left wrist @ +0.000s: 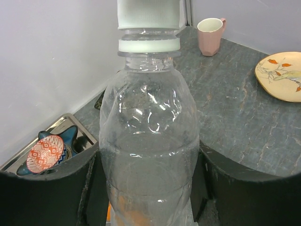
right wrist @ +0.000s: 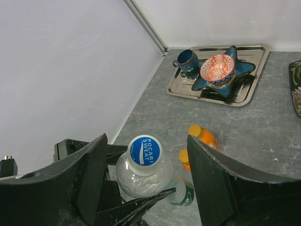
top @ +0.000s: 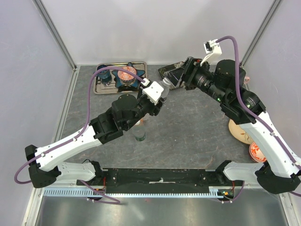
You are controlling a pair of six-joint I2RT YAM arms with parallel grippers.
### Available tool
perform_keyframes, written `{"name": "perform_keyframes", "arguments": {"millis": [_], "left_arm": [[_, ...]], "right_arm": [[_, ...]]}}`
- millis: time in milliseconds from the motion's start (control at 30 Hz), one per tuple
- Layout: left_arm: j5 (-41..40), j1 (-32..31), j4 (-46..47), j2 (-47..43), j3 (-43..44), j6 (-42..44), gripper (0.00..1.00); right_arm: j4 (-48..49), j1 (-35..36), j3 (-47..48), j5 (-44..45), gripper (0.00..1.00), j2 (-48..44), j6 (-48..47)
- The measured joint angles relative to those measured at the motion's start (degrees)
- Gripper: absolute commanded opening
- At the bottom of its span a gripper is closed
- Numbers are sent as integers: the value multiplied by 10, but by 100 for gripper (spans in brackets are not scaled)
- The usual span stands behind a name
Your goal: Unscrew the bottle caps
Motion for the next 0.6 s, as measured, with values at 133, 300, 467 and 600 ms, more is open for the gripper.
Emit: {"name": "perform_keyframes", "arguments": {"millis": [133,300,467,600], "left_arm": [[-6,-1,3,0,0,2,47],[-13,-3,4,0,0,5,47],[-14,-3,3,1,0,5,47],[-15,-3,0,1,0,7,48]], "right_arm": [[0,0,-3,-1,66,5,-1],[0,0,-9,-1,58,9,-3],[5,1,-13,-5,45,9,-2],[14,2,-16,-17,15,9,-3]]}}
